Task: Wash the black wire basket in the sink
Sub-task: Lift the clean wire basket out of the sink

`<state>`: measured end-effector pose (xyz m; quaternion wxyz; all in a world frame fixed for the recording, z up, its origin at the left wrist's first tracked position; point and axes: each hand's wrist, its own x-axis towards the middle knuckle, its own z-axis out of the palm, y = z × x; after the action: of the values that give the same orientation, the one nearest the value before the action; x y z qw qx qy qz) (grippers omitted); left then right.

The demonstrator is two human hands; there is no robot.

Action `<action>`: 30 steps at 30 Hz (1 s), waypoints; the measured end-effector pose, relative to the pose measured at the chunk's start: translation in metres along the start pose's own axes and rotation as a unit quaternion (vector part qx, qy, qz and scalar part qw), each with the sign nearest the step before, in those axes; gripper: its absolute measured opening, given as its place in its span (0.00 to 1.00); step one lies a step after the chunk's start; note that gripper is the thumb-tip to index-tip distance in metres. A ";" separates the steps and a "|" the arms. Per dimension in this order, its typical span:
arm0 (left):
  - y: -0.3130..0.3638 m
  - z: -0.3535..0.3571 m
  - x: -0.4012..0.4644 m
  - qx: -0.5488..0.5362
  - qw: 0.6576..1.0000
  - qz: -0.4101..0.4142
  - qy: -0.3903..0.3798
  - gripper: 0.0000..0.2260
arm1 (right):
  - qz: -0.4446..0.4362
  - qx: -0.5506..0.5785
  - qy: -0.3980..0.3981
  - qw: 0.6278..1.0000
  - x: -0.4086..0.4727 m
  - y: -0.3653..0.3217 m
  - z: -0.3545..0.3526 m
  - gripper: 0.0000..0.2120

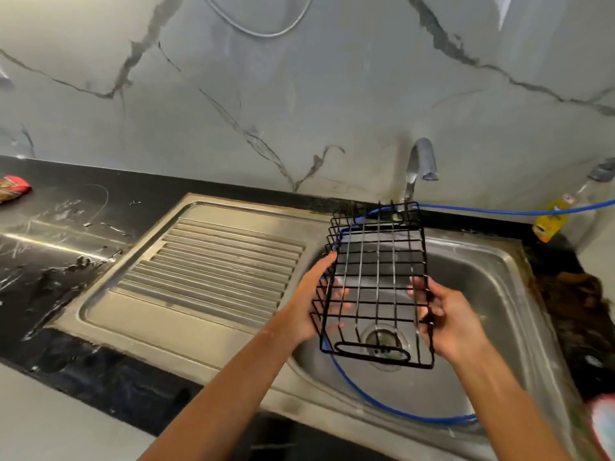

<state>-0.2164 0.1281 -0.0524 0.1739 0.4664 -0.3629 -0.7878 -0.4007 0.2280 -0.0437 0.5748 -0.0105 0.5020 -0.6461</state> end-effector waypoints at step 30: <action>0.091 -0.305 0.009 0.063 0.994 0.067 0.056 0.53 | -0.118 -0.211 -0.033 0.970 0.071 0.198 0.256 0.27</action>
<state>0.0362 -0.0639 -0.0834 0.2167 0.4942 -0.4323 -0.7224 -0.1291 0.0443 -0.0875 0.4960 -0.2122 0.6026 -0.5881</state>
